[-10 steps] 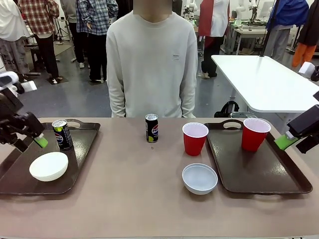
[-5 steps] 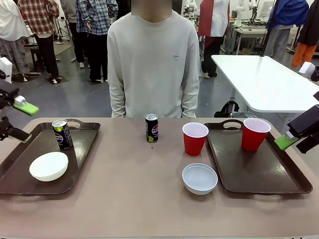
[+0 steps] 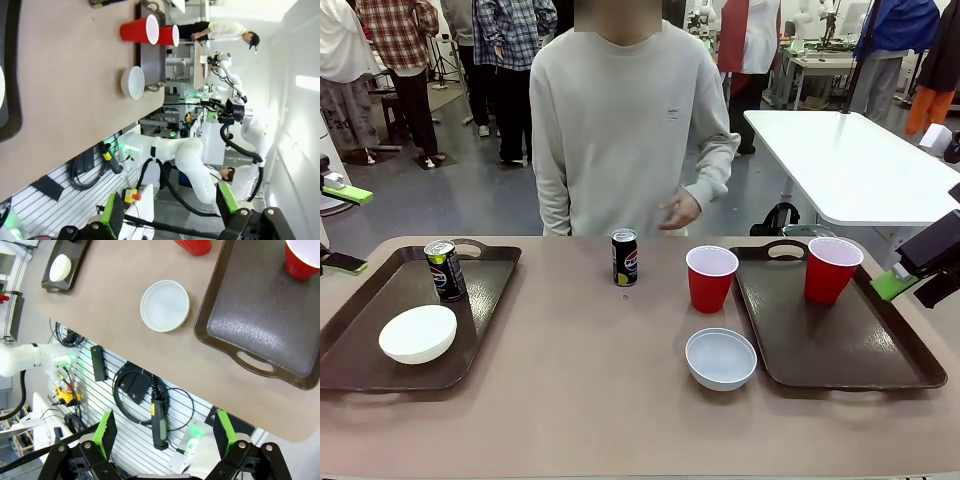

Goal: Prepare tableware on both trays.
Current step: Pick up a Picnic Bowl from the table and place it on a Handle tray.

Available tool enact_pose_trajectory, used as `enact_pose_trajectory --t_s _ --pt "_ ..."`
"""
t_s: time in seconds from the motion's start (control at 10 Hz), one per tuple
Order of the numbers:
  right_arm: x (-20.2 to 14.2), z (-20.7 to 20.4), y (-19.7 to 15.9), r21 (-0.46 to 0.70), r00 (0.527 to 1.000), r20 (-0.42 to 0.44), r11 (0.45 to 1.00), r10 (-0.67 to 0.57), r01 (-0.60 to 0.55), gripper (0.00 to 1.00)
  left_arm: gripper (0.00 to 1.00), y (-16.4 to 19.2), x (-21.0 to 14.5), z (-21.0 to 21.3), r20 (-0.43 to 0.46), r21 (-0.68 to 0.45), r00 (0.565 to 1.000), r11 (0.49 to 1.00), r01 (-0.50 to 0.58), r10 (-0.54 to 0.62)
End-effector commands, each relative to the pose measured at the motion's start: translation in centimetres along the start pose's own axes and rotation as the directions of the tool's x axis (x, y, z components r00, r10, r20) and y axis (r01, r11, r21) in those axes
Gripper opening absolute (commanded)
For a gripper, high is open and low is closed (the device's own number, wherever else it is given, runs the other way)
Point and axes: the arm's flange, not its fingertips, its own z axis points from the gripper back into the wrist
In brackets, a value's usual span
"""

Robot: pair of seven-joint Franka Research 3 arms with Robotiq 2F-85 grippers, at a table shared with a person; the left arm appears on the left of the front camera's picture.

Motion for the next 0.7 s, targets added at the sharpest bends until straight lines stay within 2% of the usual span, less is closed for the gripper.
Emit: enact_pose_trajectory --t_s 0.0,0.3,0.4,0.6 --pt "0.0 -0.2 -0.1 -0.016 1.000 -0.001 1.000 -0.010 0.010 1.00 0.98 -0.8 -0.7 0.2 0.000 -0.001 0.999 0.999 0.036 -0.036" --pt "0.0 0.0 0.0 0.000 1.000 0.000 1.000 0.000 0.000 1.00 0.98 -0.8 -0.7 0.2 0.000 -0.001 0.999 0.999 0.036 -0.036" --pt "0.8 0.1 3.2 -0.096 0.997 -0.067 0.995 0.028 -0.034 1.00 0.98 -0.8 -0.7 0.2 0.000 -0.001 0.999 0.999 0.036 -0.036" --pt "5.5 -3.0 9.1 -0.319 0.982 -0.183 0.942 0.042 -0.100 1.00 0.98 -0.8 -0.7 0.2 0.000 -0.001 0.999 0.999 0.036 -0.036"
